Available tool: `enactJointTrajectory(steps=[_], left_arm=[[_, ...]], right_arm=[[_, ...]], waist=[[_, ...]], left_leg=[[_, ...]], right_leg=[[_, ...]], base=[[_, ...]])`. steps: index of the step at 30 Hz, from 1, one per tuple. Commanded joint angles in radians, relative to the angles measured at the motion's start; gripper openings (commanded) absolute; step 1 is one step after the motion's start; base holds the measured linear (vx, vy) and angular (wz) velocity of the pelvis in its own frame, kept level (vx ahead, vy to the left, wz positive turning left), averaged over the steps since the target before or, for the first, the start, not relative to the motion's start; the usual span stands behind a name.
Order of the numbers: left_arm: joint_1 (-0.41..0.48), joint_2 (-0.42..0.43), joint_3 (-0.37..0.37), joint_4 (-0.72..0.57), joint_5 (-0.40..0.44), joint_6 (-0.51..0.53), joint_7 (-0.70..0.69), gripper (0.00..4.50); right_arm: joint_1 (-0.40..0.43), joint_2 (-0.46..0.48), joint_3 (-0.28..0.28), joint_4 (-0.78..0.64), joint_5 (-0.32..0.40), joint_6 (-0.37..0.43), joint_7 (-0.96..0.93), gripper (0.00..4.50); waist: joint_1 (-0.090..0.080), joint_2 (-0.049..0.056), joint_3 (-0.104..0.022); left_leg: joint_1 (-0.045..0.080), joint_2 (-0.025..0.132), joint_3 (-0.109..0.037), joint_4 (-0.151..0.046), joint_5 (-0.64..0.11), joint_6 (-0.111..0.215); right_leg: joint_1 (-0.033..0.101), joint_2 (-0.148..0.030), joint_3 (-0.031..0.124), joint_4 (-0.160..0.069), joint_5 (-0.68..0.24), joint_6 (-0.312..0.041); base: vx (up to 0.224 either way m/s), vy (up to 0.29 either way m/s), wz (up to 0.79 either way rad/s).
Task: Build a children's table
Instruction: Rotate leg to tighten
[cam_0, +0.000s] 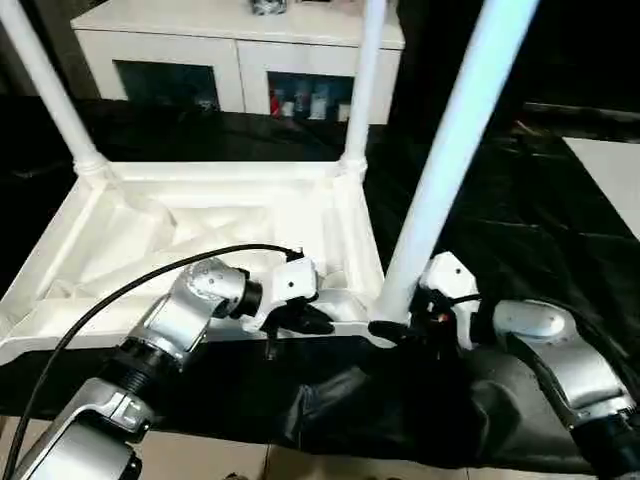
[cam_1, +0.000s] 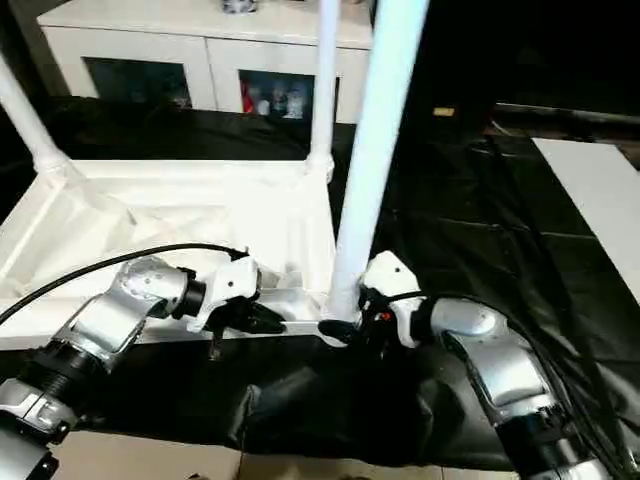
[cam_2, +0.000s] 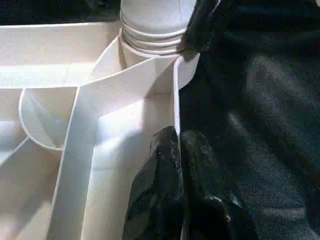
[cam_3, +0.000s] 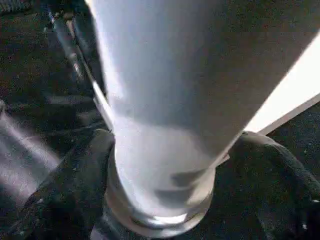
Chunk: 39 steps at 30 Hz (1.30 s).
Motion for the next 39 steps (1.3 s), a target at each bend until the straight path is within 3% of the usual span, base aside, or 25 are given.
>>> enactJointTrajectory(steps=[1, 6, 8, 10, 16, 18, 20, 22, 23, 24, 26, 29, 30, 32, 33, 34, 35, 36, 39], left_arm=[[0.014, -0.004, -0.037, -0.020, 0.013, 0.010, -0.023, 0.00], [0.017, 0.005, -0.040, -0.034, 0.007, 0.023, -0.026, 0.00], [0.018, 0.006, -0.040, -0.034, 0.007, 0.025, -0.027, 0.00], [0.019, 0.007, -0.039, -0.034, 0.009, 0.026, -0.031, 0.00], [0.021, 0.002, -0.034, -0.024, 0.015, 0.039, -0.018, 0.00], [0.006, -0.032, -0.015, 0.029, 0.039, 0.055, 0.080, 0.00], [-0.005, -0.056, -0.003, 0.062, 0.048, 0.056, 0.134, 0.00], [-0.032, -0.106, 0.017, 0.119, 0.065, 0.076, 0.243, 0.00], [-0.051, -0.143, 0.030, 0.156, 0.075, 0.091, 0.320, 0.00], [-0.075, -0.190, 0.049, 0.201, 0.084, 0.116, 0.419, 0.00], [-0.096, -0.233, 0.073, 0.235, 0.084, 0.147, 0.508, 0.00], [-0.150, -0.349, 0.143, 0.330, 0.072, 0.161, 0.733, 0.00], [-0.162, -0.373, 0.157, 0.356, 0.072, 0.154, 0.777, 0.00], [-0.176, -0.389, 0.161, 0.387, 0.082, 0.134, 0.817, 0.00], [-0.183, -0.394, 0.158, 0.403, 0.092, 0.116, 0.823, 0.00], [-0.188, -0.396, 0.155, 0.411, 0.098, 0.099, 0.826, 0.00], [-0.193, -0.396, 0.154, 0.418, 0.105, 0.083, 0.830, 0.00], [-0.195, -0.395, 0.155, 0.419, 0.107, 0.076, 0.831, 0.00], [-0.184, -0.364, 0.135, 0.387, 0.120, 0.041, 0.783, 0.00]], right_arm=[[-0.021, -0.004, 0.017, 0.013, -0.018, -0.003, 0.006, 3.61], [-0.025, 0.007, 0.005, 0.026, -0.013, -0.005, 0.012, 3.19], [-0.025, 0.018, -0.006, 0.030, -0.006, -0.005, 0.008, 3.15], [-0.024, 0.029, -0.014, 0.033, 0.008, -0.003, 0.005, 2.83], [-0.011, 0.075, -0.035, 0.048, 0.033, 0.017, -0.043, 2.66], [-0.022, 0.130, -0.046, 0.109, -0.009, 0.022, -0.161, 2.65], [-0.033, 0.166, -0.055, 0.146, -0.026, 0.034, -0.228, 2.65], [-0.066, 0.237, -0.088, 0.215, -0.044, 0.060, -0.372, 2.65], [-0.094, 0.289, -0.115, 0.265, -0.054, 0.079, -0.480, 2.64], [-0.128, 0.349, -0.146, 0.324, -0.065, 0.099, -0.606, 2.64], [-0.154, 0.390, -0.162, 0.366, -0.072, 0.113, -0.684, 2.64], [-0.238, 0.504, -0.201, 0.495, -0.065, 0.086, -0.857, 2.64], [-0.260, 0.530, -0.211, 0.528, -0.062, 0.077, -0.894, 2.64], [-0.288, 0.554, -0.208, 0.568, -0.066, 0.054, -0.917, 2.64], [-0.304, 0.569, -0.210, 0.587, -0.070, 0.036, -0.913, 2.64], [-0.315, 0.576, -0.211, 0.596, -0.077, 0.018, -0.917, 2.64], [-0.323, 0.581, -0.216, 0.600, -0.084, -0.004, -0.919, 2.64], [-0.325, 0.583, -0.221, 0.598, -0.087, -0.015, -0.921, 2.99], [-0.301, 0.566, -0.237, 0.525, -0.074, -0.058, -0.893, 3.36]], waist=[[0.001, -0.007, -0.052], [-0.001, -0.008, -0.054], [-0.002, -0.006, -0.054], [-0.004, -0.005, -0.053], [-0.010, -0.006, -0.053], [-0.015, -0.005, -0.053], [-0.020, -0.006, -0.049], [-0.030, -0.004, -0.040], [-0.034, 0.000, -0.039], [-0.038, -0.001, -0.045], [-0.047, 0.002, -0.043], [-0.060, 0.003, -0.045], [-0.062, 0.003, -0.048], [-0.058, 0.004, -0.052], [-0.059, -0.008, -0.052], [-0.054, -0.003, -0.051], [-0.054, -0.010, -0.050], [-0.051, -0.010, -0.052], [-0.045, -0.012, -0.054]], left_leg=[[0.007, 0.018, 0.003, -0.077, -0.280, 0.038], [0.003, 0.018, 0.003, -0.075, -0.255, 0.045], [0.003, 0.017, 0.003, -0.075, -0.258, 0.045], [0.004, 0.017, 0.002, -0.076, -0.270, 0.041], [0.002, 0.016, 0.000, -0.077, -0.282, 0.034], [0.002, 0.016, 0.000, -0.077, -0.287, 0.029], [0.006, 0.012, 0.000, -0.079, -0.325, 0.014], [0.011, 0.007, -0.005, -0.080, -0.396, -0.003], [0.015, 0.005, -0.007, -0.078, -0.413, -0.016], [0.019, 0.002, -0.014, -0.076, -0.429, -0.031], [0.019, 0.002, -0.020, -0.080, -0.453, -0.037], [0.024, -0.002, -0.016, -0.075, -0.478, -0.017], [0.023, -0.002, -0.018, -0.075, -0.476, -0.015], [0.025, -0.001, -0.016, -0.076, -0.466, -0.006], [0.016, 0.000, -0.014, -0.079, -0.448, 0.003], [0.016, 0.001, -0.012, -0.081, -0.438, 0.010], [0.014, 0.000, -0.010, -0.080, -0.433, 0.016], [0.014, 0.000, -0.009, -0.080, -0.416, 0.019], [0.010, 0.003, -0.005, -0.081, -0.373, 0.031]], right_leg=[[0.047, -0.039, 0.034, -0.064, -0.322, -0.178], [0.050, -0.037, 0.032, -0.057, -0.270, -0.196], [0.050, -0.037, 0.032, -0.058, -0.276, -0.196], [0.049, -0.037, 0.032, -0.059, -0.295, -0.191], [0.050, -0.036, 0.031, -0.061, -0.314, -0.186], [0.046, -0.036, 0.031, -0.061, -0.318, -0.186], [0.042, -0.035, 0.028, -0.070, -0.380, -0.174], [0.035, -0.033, 0.021, -0.086, -0.520, -0.129], [0.029, -0.033, 0.020, -0.087, -0.553, -0.120], [0.033, -0.039, 0.016, -0.093, -0.593, -0.099], [0.035, -0.035, 0.006, -0.099, -0.605, -0.082], [0.026, -0.031, 0.004, -0.109, -0.584, -0.084], [0.029, -0.031, 0.001, -0.109, -0.569, -0.089], [0.029, -0.030, 0.002, -0.109, -0.524, -0.093], [0.035, -0.030, 0.004, -0.106, -0.489, -0.100], [0.035, -0.032, 0.007, -0.103, -0.472, -0.108], [0.034, -0.032, 0.008, -0.104, -0.471, -0.109], [0.036, -0.034, 0.010, -0.101, -0.462, -0.115], [0.041, -0.036, 0.015, -0.093, -0.412, -0.130]], base=[[0.000, 0.000, 0.00], [0.000, 0.000, 0.00], [0.000, 0.000, 0.00], [0.000, 0.000, 0.00], [0.000, 0.000, 0.00], [0.000, 0.000, 0.00], [0.000, 0.000, 0.00], [0.000, 0.000, 0.00], [0.000, 0.000, 0.00], [0.000, 0.000, 0.00], [0.000, 0.000, 0.00], [0.000, 0.000, 0.00], [0.000, 0.000, 0.00], [0.000, 0.000, 0.00], [0.000, 0.000, 0.00], [0.000, 0.000, 0.00], [0.000, 0.000, 0.00], [0.000, 0.000, 0.00], [0.000, 0.000, 0.00]])
